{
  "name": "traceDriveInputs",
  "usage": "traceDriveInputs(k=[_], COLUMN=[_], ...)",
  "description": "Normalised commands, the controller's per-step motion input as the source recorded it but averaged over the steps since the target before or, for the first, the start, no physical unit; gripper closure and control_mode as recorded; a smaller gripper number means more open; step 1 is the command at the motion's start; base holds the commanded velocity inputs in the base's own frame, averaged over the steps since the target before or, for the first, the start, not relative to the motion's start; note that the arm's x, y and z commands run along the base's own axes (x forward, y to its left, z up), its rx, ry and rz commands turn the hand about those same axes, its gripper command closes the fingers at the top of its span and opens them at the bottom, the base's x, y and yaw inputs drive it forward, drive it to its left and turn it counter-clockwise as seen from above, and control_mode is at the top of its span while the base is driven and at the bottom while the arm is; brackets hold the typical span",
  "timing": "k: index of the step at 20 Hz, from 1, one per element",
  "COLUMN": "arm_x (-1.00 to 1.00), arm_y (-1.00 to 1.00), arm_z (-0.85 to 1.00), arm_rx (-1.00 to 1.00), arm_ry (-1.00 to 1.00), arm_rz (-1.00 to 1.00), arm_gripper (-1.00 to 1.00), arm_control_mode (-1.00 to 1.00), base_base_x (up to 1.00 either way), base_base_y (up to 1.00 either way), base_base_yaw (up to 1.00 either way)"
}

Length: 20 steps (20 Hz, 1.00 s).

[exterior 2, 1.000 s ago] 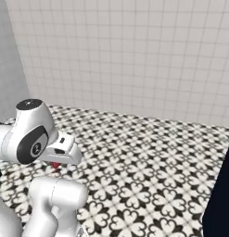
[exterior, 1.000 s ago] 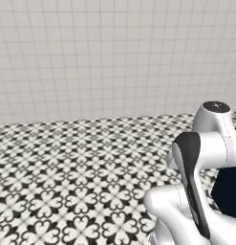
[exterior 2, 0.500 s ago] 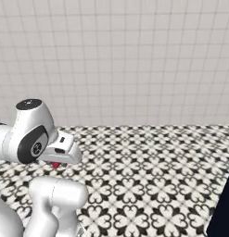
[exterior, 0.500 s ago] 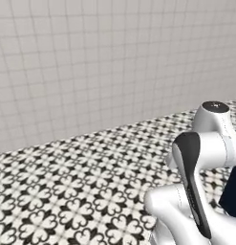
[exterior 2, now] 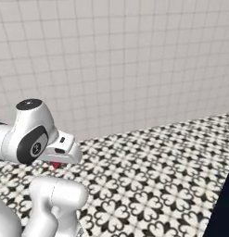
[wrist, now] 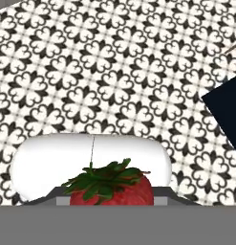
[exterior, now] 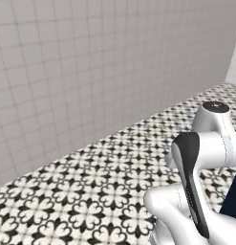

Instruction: Take the strawberry from the fridge and place it on top of the pancake, located on the dining counter.

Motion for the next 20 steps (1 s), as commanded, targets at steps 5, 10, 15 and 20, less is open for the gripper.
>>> traceDriveInputs(k=[5,10,15,20], arm_x=[0.0,0.0,0.0,0.0], arm_y=[0.0,0.0,0.0,0.0], arm_z=[0.0,0.0,0.0,0.0], arm_rx=[0.0,0.0,0.0,0.0], arm_ry=[0.0,0.0,0.0,0.0], arm_rz=[0.0,0.0,0.0,0.0], arm_gripper=[1.0,1.0,1.0,1.0], arm_control_mode=[1.0,1.0,1.0,1.0], base_base_x=[1.0,1.0,1.0,0.97], base_base_y=[0.35,0.22,0.19,0.41], base_base_yaw=[-0.55,-0.57,-0.61,-0.65])
